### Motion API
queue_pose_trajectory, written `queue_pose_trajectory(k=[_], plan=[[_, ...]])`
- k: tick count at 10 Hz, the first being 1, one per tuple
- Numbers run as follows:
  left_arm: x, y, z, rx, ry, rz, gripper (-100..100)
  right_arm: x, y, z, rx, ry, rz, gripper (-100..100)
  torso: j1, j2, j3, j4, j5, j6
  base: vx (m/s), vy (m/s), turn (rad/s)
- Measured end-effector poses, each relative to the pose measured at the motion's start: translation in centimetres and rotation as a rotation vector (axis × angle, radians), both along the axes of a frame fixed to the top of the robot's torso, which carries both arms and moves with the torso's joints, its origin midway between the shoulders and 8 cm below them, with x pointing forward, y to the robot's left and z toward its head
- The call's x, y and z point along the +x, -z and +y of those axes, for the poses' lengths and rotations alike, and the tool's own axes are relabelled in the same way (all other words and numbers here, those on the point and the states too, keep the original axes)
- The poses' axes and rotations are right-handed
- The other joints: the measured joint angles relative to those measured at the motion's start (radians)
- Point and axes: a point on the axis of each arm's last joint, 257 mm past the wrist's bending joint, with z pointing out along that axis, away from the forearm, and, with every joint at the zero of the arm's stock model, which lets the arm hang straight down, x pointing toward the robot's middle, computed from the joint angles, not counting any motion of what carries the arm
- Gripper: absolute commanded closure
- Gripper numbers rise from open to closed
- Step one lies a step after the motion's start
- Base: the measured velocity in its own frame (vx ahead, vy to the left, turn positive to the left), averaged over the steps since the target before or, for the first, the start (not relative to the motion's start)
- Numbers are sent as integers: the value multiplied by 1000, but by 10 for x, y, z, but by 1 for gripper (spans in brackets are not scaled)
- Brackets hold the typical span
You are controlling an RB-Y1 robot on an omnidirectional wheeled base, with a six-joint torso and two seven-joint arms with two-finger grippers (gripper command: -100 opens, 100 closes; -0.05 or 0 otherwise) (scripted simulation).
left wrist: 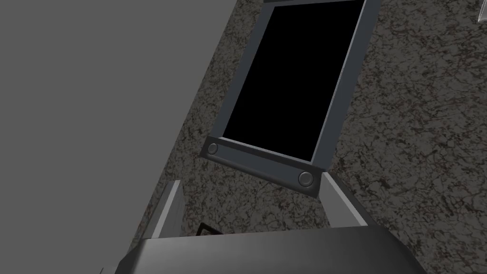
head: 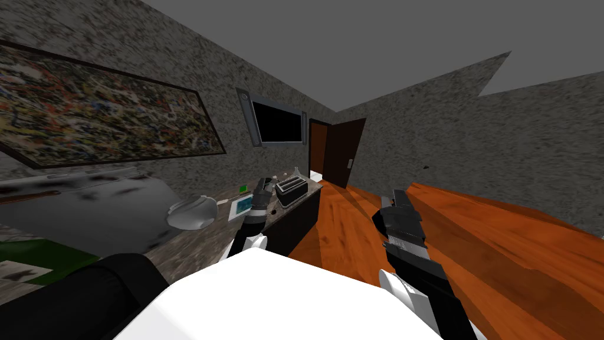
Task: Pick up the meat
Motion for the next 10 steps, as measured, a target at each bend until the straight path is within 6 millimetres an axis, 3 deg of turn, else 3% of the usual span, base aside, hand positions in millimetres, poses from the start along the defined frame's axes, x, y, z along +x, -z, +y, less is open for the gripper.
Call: queue_pose_trajectory(k=[4,10], plan=[[8,10,0,46,35,58,-100,0,0,0,0,0,0,0,-3,-1,0,0,-1,0,11,-46,98],[21,33,16,31,52,193,-100,0,0,0,0,0,0,0,-4,-1,-1,0,-1,0,18,-76,135]])
